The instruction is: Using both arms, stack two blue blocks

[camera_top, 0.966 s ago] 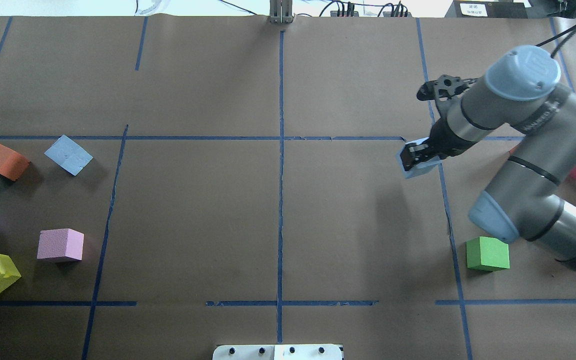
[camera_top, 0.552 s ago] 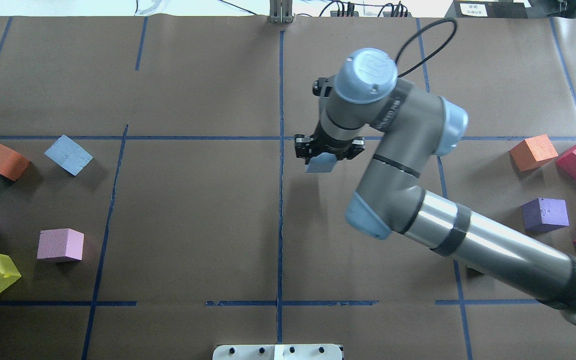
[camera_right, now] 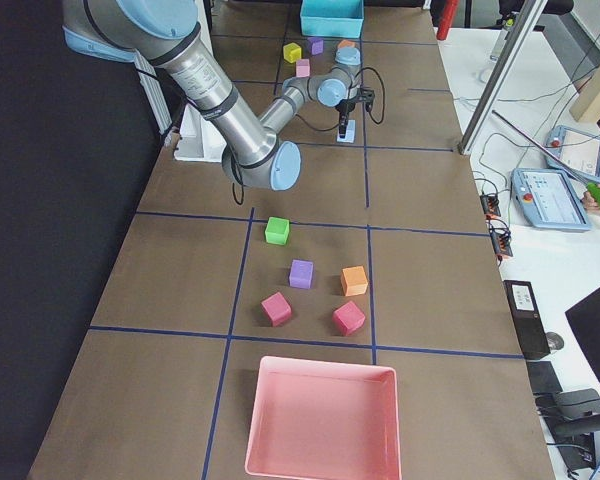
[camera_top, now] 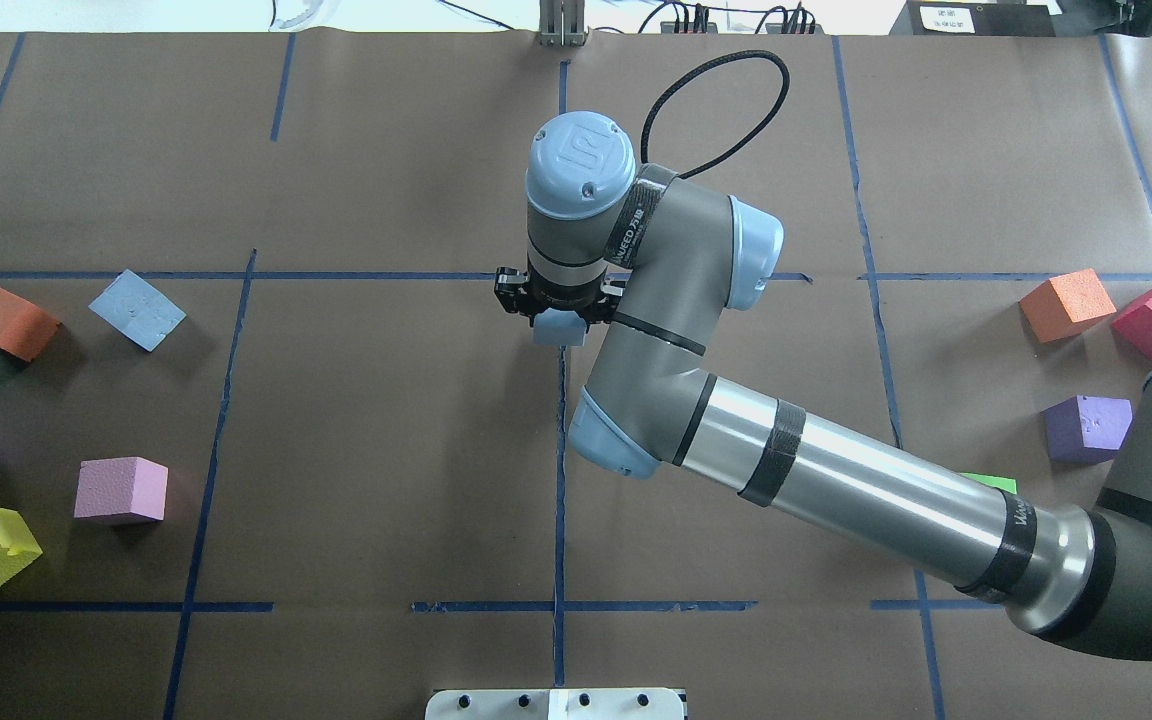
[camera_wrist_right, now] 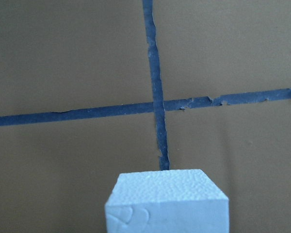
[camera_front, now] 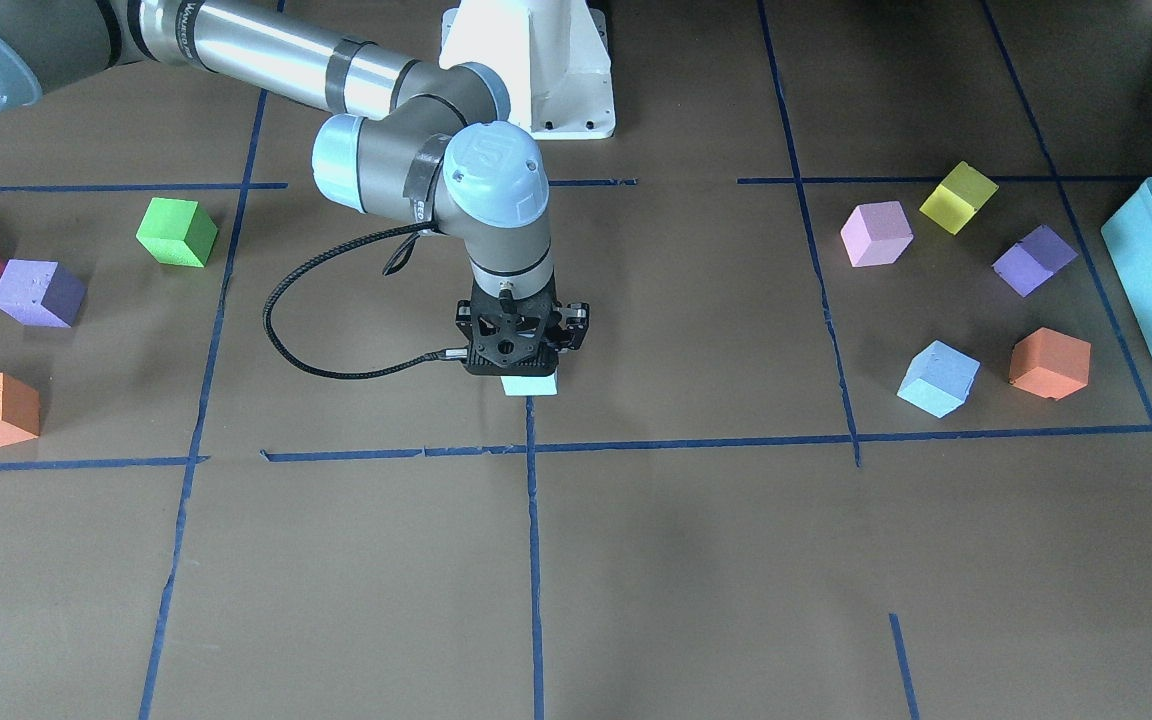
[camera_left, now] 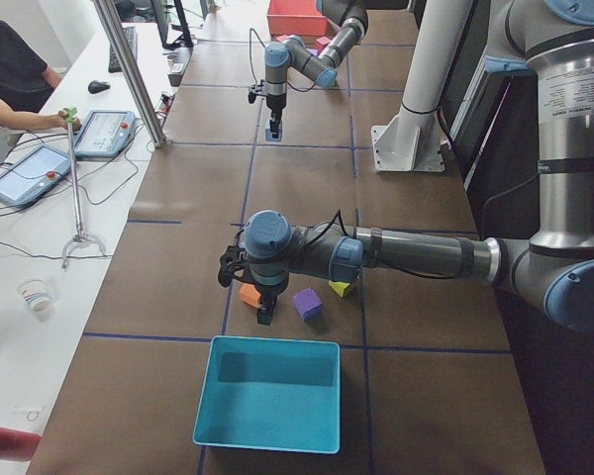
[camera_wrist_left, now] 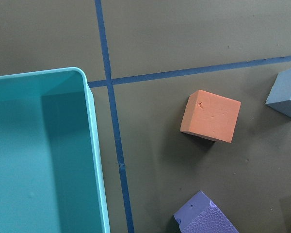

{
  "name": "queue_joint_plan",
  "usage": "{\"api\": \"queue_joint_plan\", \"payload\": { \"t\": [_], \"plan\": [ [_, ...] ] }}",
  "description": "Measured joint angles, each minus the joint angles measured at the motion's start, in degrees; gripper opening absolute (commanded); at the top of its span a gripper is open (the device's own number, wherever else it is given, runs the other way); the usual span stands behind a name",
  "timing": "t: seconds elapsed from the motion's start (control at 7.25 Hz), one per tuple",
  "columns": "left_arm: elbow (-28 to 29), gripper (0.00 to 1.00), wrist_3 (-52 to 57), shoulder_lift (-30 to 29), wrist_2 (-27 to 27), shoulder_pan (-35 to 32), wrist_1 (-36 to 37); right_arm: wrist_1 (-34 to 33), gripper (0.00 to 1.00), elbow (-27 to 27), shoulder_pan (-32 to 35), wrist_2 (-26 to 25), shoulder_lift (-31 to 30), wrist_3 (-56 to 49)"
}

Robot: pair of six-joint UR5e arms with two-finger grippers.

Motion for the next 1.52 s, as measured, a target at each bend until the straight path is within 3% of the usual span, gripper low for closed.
{"api": "queue_joint_plan", "payload": {
  "t": [0.41,0.69,0.83,0.97,1.1,1.52],
  "plan": [
    [-0.1,1.0,0.0,0.0,-0.8,0.0,-0.1,0.0,0.08,-1.2,-1.0,-0.1,0.2,0.2],
    [-0.1,1.0,0.0,0.0,-0.9,0.0,-0.1,-0.1,0.16,-1.3,-2.0,-0.2,-0.1,-0.4],
    [0.0,1.0,0.1,0.0,-0.9,0.0,-0.1,-0.2,0.29,-1.5,-2.4,-0.5,-0.2,-0.6],
    [0.0,1.0,0.1,0.0,-0.9,0.1,-0.1,-0.2,0.6,-1.8,-2.7,-0.9,-0.3,-0.7],
    [0.0,1.0,0.2,0.0,-0.9,0.0,-0.1,-0.2,0.99,-2.1,-2.8,-1.1,-0.3,-0.8],
    [0.1,1.0,0.2,0.2,-1.0,0.0,-0.1,-0.3,1.0,-1.6,-3.0,-1.3,-0.3,-0.8]
  ]
}}
